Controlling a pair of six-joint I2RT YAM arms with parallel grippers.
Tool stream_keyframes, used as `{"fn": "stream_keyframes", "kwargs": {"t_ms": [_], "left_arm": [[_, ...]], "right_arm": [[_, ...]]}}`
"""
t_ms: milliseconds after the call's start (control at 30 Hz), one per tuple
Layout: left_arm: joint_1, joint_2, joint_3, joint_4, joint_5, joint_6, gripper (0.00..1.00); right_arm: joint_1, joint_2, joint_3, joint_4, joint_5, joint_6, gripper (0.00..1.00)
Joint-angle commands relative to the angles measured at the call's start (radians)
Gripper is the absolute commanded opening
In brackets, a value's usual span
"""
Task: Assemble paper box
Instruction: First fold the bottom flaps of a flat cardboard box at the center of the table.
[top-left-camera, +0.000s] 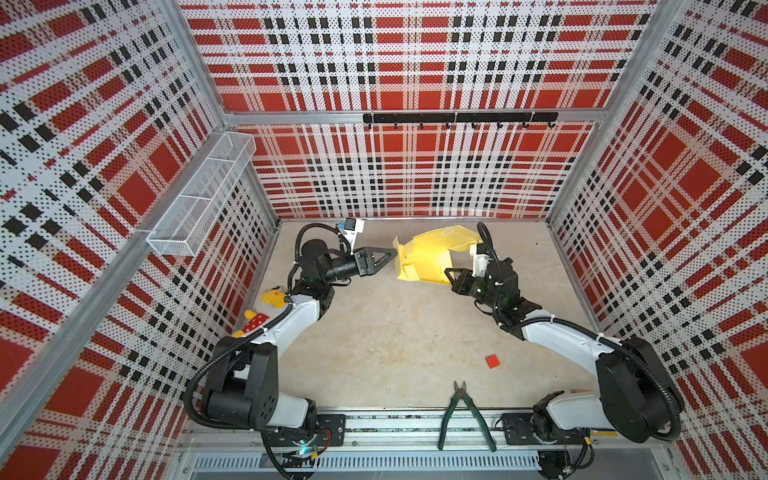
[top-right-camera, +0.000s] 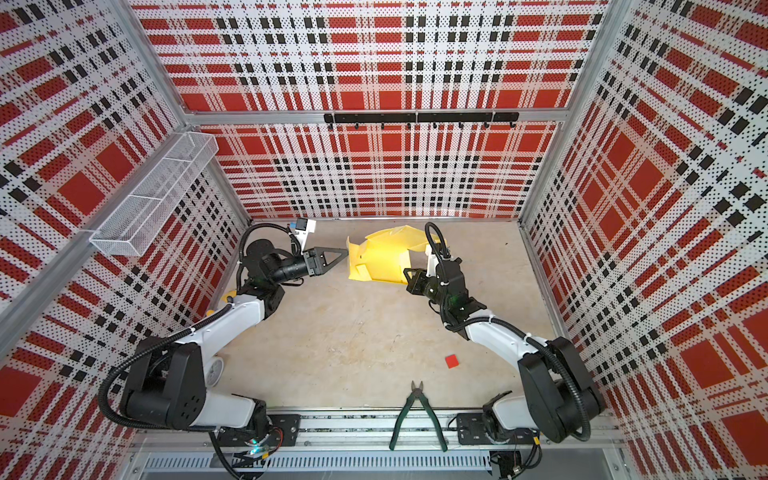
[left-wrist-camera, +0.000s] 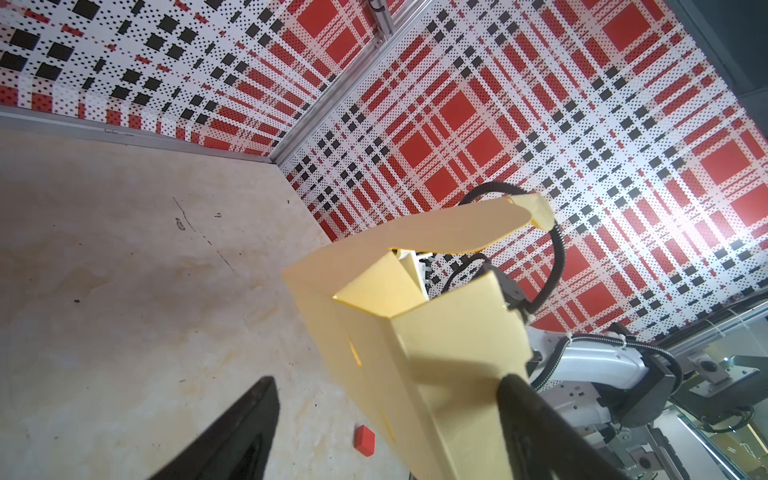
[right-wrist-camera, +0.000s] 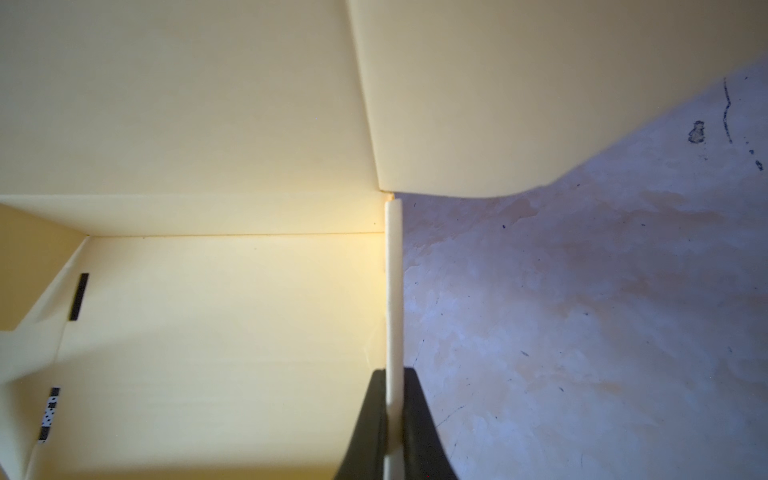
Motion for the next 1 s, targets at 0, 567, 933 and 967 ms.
{"fn": "stream_keyframes", "kwargs": {"t_ms": [0,567,933,967], "left_arm": [[-0.023,-0.017,-0.012,0.045,0.032,0.001,0.79],[-0.061,0.005,0.002,-0.026,0.034,0.063,0.43],[-0.070,0.009,0.003,-0.106,0.013,0.118,0.43],[-0.071,0.011,0.004,-0.112,0.011,0.124,0.43]], "right_arm": [[0.004,0.018,0.018,0.058,0.023,0.009,0.00],[0.049,0.034,0.082,-0.130,0.180,-0.056,0.00],[0.097,0.054,0.142,-0.228,0.275,-0.077,0.00],[0.105,0.055,0.149,-0.237,0.286,-0.079,0.00]]}}
